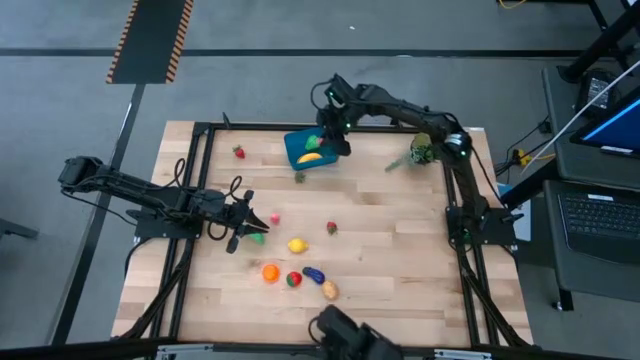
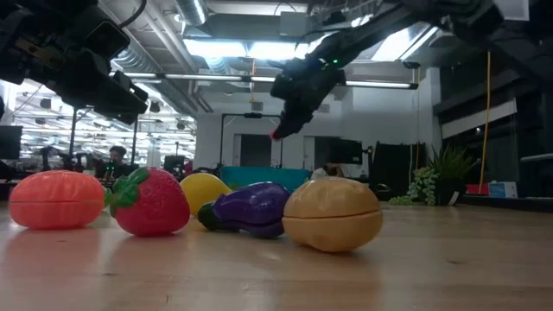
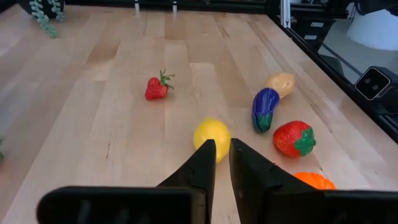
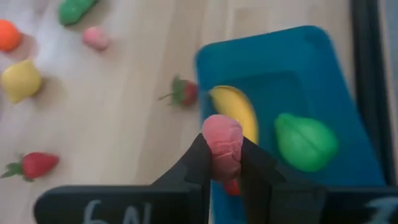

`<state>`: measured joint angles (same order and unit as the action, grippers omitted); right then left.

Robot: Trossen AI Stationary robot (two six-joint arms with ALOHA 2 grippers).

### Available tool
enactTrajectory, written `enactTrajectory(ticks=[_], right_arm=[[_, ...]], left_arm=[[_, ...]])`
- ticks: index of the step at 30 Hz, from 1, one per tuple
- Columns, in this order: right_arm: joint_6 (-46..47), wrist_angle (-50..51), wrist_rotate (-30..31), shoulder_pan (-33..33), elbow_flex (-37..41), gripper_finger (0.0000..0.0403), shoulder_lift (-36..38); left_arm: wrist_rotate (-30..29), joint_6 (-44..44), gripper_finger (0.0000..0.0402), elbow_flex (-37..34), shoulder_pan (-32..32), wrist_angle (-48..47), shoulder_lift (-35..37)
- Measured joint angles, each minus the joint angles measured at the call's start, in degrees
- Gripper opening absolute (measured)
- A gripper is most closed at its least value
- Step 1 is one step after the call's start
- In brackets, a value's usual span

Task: Pick and placing Produce into tupperware
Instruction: Put the peach into the blue bin

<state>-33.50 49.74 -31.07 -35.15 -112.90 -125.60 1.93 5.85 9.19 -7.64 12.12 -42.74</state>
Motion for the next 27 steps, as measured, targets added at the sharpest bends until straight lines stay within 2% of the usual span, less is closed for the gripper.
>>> enactTrajectory(ticks=[6,10,12,15,27], right_arm=[[-0.1,3.1,3.8,-1.4,-8.8,0.0056,-6.2],[0.1,6.1,4.8,-2.5,-12.5,0.0056,-9.7],[0.6,7.1,7.3,-3.0,-13.7,0.0056,-11.1],[1.5,7.2,10.4,-3.4,-14.1,0.0056,-12.5],[3.3,6.7,10.5,-4.5,-14.1,0.0059,-14.0]], left_arm=[[0.0,0.0,0.0027,0.0,0.0,-0.1,0.0],[0.0,-0.2,0.002,0.0,0.0,-0.1,0.0],[-0.1,-0.2,0.0016,0.0,0.0,-0.1,0.0],[-1.2,-0.3,0.0011,0.0,0.0,-0.1,0.0],[-1.9,-0.4,0.0007,0.0,0.0,-1.1,0.0]])
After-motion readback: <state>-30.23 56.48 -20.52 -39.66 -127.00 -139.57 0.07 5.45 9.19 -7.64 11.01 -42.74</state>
